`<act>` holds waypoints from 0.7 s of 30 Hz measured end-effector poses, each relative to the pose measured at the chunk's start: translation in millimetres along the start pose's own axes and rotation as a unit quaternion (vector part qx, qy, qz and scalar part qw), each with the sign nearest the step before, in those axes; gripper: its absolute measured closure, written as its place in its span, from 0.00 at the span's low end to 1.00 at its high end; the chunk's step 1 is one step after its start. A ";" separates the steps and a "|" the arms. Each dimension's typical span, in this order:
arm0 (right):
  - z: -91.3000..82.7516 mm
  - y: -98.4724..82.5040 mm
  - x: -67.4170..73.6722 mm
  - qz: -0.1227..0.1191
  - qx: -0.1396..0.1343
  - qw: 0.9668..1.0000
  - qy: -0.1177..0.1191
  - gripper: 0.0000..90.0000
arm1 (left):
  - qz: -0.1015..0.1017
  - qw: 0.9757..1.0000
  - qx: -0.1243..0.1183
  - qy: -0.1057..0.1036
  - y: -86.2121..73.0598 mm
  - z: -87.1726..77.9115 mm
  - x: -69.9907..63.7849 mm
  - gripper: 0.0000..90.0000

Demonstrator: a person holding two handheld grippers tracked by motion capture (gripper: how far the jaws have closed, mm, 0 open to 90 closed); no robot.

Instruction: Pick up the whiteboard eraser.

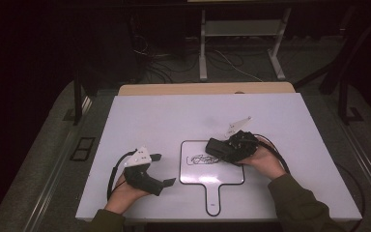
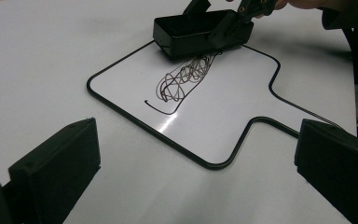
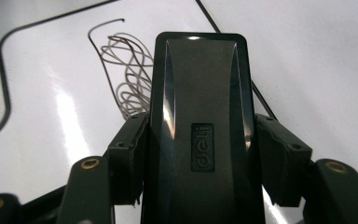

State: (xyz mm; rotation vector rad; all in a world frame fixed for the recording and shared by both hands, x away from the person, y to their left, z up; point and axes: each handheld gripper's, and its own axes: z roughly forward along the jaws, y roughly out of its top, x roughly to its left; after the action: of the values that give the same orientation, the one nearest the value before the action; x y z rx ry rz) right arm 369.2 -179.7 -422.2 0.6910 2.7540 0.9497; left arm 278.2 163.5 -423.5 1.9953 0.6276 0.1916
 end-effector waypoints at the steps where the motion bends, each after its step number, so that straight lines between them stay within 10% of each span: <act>1: 0.5 -0.8 -0.7 0.001 0.002 1.000 -0.004 0.43 | 0.000 1.000 0.000 0.000 0.0 0.0 0.0 0.00; 21: 8.1 -2.4 3.3 -0.009 0.008 1.000 -0.021 0.43 | 0.003 1.000 0.003 -0.002 0.0 0.4 0.1 0.00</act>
State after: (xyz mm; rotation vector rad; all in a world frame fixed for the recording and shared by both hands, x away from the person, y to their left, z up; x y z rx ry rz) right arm 367.7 -175.4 -430.0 0.6784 2.7287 0.8996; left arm 278.4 163.2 -423.7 2.0025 0.6209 0.1888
